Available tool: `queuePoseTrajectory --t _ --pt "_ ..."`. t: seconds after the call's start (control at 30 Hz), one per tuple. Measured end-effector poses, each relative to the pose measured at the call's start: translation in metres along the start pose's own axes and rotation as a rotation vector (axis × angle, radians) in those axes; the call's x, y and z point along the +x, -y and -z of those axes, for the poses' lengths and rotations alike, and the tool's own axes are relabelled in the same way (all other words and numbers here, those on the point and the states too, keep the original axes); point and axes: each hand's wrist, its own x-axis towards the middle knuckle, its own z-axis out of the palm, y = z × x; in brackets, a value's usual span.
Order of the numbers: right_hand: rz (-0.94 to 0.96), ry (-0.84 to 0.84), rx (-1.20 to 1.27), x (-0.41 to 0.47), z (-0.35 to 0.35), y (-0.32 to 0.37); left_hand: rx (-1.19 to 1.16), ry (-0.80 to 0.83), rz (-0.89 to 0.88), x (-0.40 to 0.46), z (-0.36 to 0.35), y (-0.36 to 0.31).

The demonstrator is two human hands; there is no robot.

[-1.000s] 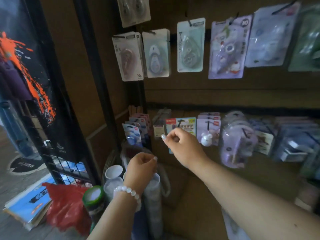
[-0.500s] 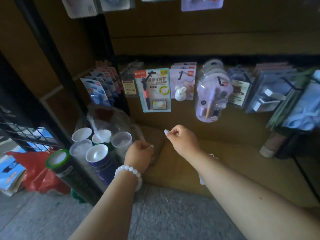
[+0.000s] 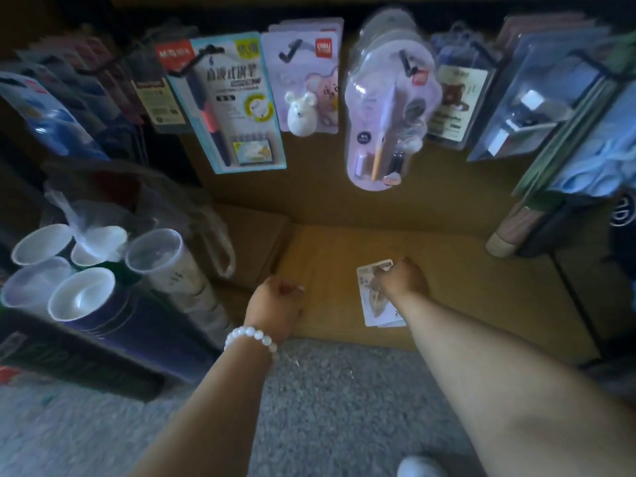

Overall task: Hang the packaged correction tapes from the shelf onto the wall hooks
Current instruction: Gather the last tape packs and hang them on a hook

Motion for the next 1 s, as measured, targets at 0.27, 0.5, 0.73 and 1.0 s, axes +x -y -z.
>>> queuePoseTrajectory --t 0.27,0.5,0.73,1.0 --pt "-0.25 0.071 -0.043 0.029 -0.031 -0.054 0.009 0.091 0.041 0.028 -0.034 0.021" --pt "-0.267 0.115 0.024 0.039 -0.046 -0.064 0.015 0.122 0.094 0.042 -0.043 0.042" --pt "-0.084 0.051 0.485 0.023 -0.055 -0.036 -0.043 0.083 0.155 0.049 -0.037 0.05" --pt "0.062 0.406 0.797 -0.028 -0.059 0.016 -0.301 0.059 0.134 0.046 -0.041 0.034"
